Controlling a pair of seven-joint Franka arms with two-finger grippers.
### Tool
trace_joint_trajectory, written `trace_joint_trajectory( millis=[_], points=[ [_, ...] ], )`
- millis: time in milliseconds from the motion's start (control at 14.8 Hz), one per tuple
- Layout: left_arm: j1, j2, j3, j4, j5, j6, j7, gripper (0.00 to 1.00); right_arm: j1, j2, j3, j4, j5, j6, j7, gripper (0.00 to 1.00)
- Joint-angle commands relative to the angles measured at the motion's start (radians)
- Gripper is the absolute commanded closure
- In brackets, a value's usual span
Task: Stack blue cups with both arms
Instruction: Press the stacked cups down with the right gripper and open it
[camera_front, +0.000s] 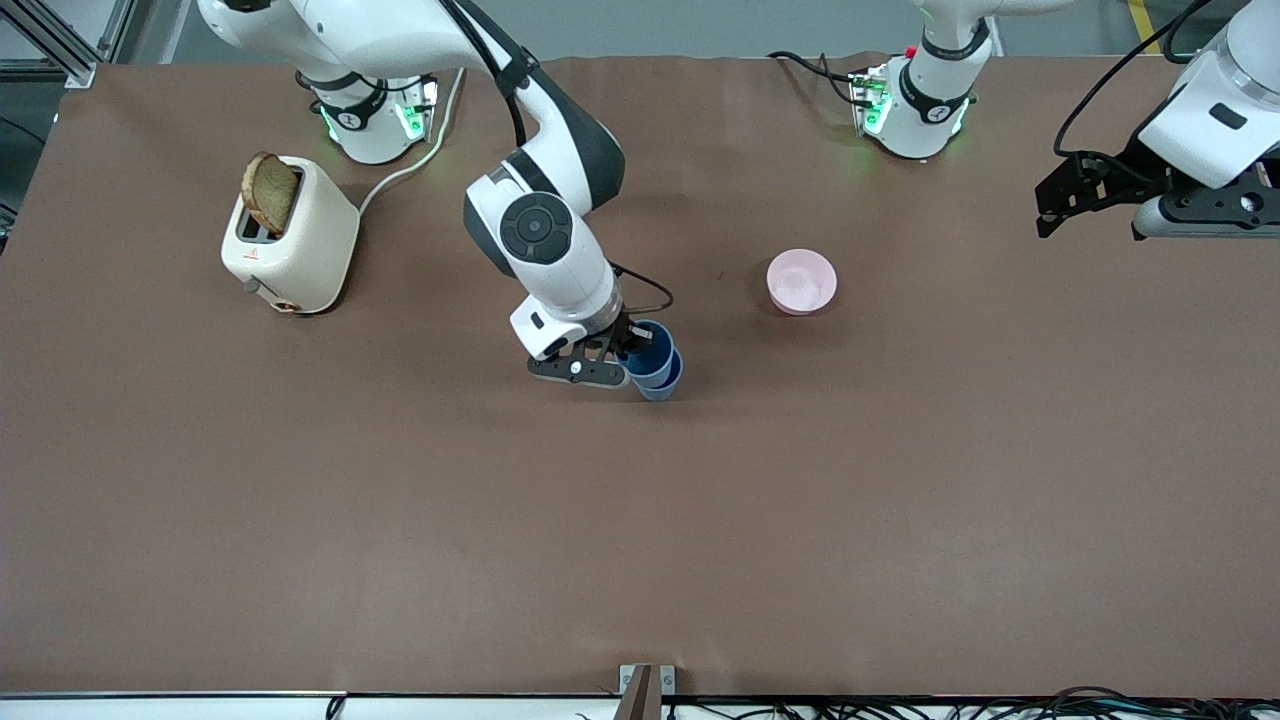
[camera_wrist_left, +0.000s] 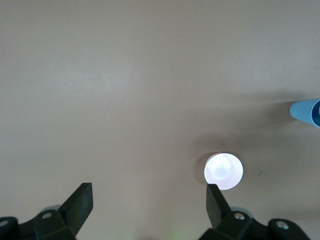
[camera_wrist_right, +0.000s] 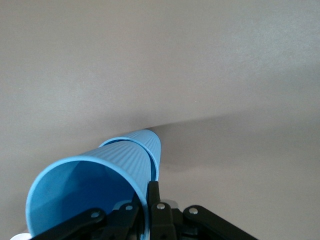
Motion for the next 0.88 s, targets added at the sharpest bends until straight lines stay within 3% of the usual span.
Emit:
trace_joint_trajectory(
  millis=[0, 338, 406, 609, 744, 812],
  points=[
    [-0.003, -0.013, 0.003, -0.013, -0.011, 0.008, 0.014, 0.0, 0.011, 0.008, 0.001, -0.007, -0.019, 0.001, 0.011, 0.95],
    [-0.008, -0.011, 0.003, -0.013, -0.012, 0.008, 0.014, 0.0, 0.021, 0.026, 0.003, 0.0, -0.019, 0.009, 0.013, 0.81],
    [-0.008, -0.011, 0.003, -0.013, -0.012, 0.01, 0.014, 0.0, 0.023, 0.026, 0.001, 0.0, -0.019, 0.01, 0.013, 0.65],
    [-0.008, -0.011, 0.001, -0.013, -0.012, 0.01, 0.014, 0.0, 0.026, 0.025, 0.001, 0.004, -0.021, 0.007, 0.011, 0.42],
    [-0.009, -0.011, 0.001, -0.013, -0.012, 0.01, 0.014, 0.0, 0.011, 0.008, -0.007, 0.005, -0.022, 0.001, 0.011, 0.0],
    [-0.009, -0.013, 0.001, -0.013, -0.012, 0.01, 0.014, 0.0, 0.006, -0.013, -0.037, 0.004, -0.041, -0.008, 0.007, 0.0]
  ],
)
